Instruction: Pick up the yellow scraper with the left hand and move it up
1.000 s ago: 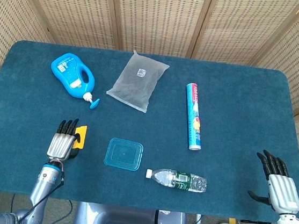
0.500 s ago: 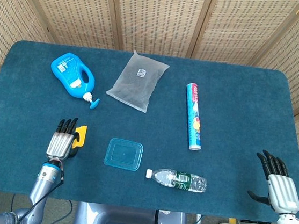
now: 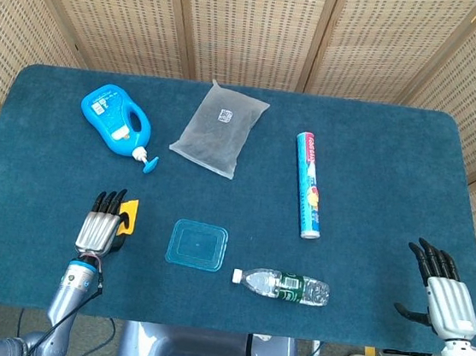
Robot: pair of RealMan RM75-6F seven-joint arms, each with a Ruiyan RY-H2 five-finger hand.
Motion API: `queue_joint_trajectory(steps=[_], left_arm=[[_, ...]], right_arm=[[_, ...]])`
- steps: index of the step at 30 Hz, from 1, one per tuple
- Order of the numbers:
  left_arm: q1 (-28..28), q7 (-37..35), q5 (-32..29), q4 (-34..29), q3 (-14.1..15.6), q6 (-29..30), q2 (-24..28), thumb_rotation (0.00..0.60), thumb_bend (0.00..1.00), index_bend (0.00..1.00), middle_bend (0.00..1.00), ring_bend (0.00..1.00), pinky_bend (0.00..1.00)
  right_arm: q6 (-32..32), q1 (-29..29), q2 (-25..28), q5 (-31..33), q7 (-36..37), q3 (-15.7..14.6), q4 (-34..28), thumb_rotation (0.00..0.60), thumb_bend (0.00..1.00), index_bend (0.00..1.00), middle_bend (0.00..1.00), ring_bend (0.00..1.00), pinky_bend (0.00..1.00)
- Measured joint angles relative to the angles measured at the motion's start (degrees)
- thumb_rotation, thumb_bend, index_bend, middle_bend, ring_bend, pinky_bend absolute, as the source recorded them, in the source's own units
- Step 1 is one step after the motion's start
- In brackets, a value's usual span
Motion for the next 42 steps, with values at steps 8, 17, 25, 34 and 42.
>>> queue_joint_trajectory(steps=[8,17,25,34,42], left_arm=[[-0.1,-0.13,-0.12,0.02,-0.15,-0.12,0.06,0.6,0.47,0.53,0.0,0.0,0.0],[-0.2,-0.49,0.05,-0.23,-0.33,0.05,0.27,0.6,0.47,0.57,0.0,0.0,0.0],[-0.31,-0.71,-0.72,0.0,-0.72,-0.45,0.4,0.6,0.47,0.58,0.0,0.0,0.0],[-0.84,-0.72,-1.36,0.25,-1.36,-1.04,0.52,0.6,0.47,0.58,0.0,0.0,0.0],[-2.14,-0.25,-1.98,-0.03,-2.77,-1.58,1.01,0.6,0.47,0.58,0.0,0.0,0.0]], right_arm=[[-0.02,0.01,-0.02,0.02,-0.05,0.0,0.02,0.6,0.0,0.0,0.0,0.0,0.0],[0.01,-0.01,-0.03,0.01,-0.11,-0.02,0.01,0.6,0.0,0.0,0.0,0.0,0.0],[0.0,0.0,-0.04,0.0,-0.17,-0.03,-0.01,0.6,0.0,0.0,0.0,0.0,0.0],[-0.01,0.0,-0.05,0.01,-0.28,-0.04,-0.04,0.6,0.0,0.0,0.0,0.0,0.0],[-0.22,0.05,-0.08,0.2,-0.22,-0.01,0.13,0.6,0.0,0.0,0.0,0.0,0.0]])
